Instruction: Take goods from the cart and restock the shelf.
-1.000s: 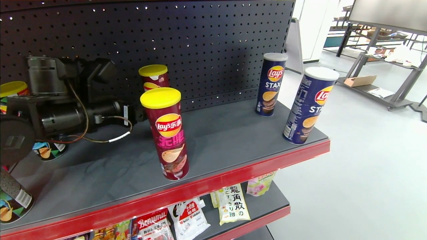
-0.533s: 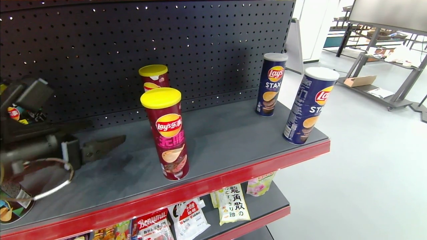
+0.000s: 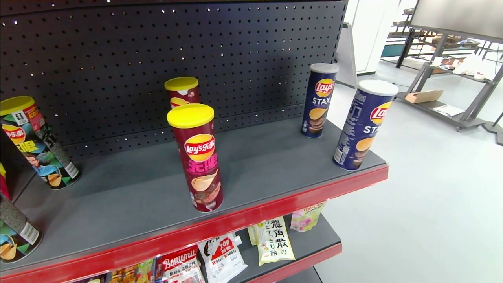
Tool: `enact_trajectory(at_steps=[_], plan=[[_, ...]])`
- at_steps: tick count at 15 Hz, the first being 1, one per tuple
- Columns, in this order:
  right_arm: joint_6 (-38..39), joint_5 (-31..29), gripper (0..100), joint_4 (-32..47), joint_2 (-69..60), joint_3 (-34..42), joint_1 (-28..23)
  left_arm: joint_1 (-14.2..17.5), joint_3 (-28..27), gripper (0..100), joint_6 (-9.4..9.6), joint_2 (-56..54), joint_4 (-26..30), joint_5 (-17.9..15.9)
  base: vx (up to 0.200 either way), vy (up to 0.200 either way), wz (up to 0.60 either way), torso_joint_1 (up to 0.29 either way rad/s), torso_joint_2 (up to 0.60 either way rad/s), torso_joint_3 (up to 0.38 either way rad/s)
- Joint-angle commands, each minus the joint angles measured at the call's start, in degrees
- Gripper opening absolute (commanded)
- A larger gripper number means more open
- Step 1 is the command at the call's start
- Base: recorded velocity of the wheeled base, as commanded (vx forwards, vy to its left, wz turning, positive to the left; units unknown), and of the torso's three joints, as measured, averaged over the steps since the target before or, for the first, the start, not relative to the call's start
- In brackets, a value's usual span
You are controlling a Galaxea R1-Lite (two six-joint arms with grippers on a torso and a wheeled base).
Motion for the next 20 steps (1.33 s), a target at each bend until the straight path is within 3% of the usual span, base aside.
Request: enact_trajectory(at_steps=[1, 2, 3, 7, 15, 20], plan=[[0.0, 0.0, 100, 0.0, 0.1, 0.0, 0.0, 0.2, 1.9, 100, -0.71, -10.5, 2.8, 3.9, 0.000, 0.000, 0.00, 0.000, 0.00, 0.000], [0.0, 0.0, 100, 0.0, 0.1, 0.0, 0.0, 0.1, 3.2, 100, -0.89, -10.3, 2.7, 10.6, 0.000, 0.000, 0.00, 0.000, 0.00, 0.000], [0.0, 0.4, 100, 0.0, 0.1, 0.0, 0.0, 0.1, 4.6, 100, -0.89, -10.2, 2.6, 12.8, 0.000, 0.000, 0.00, 0.000, 0.00, 0.000], [-0.1, 0.1, 100, 0.0, 0.1, 0.0, 0.0, 0.2, 5.4, 100, -0.71, -9.8, 2.5, 14.1, 0.000, 0.000, 0.00, 0.000, 0.00, 0.000], [0.0, 0.1, 100, 0.0, 0.1, 0.0, 0.0, 0.1, 6.1, 100, -0.71, -10.4, 2.5, 14.7, 0.000, 0.000, 0.60, 0.001, 0.00, 0.001], [0.1, 0.4, 100, 0.0, 0.2, 0.0, 0.0, 0.1, 7.1, 100, -0.71, -12.5, 2.6, 15.9, 0.000, 0.000, 0.00, 0.000, 0.00, 0.000]])
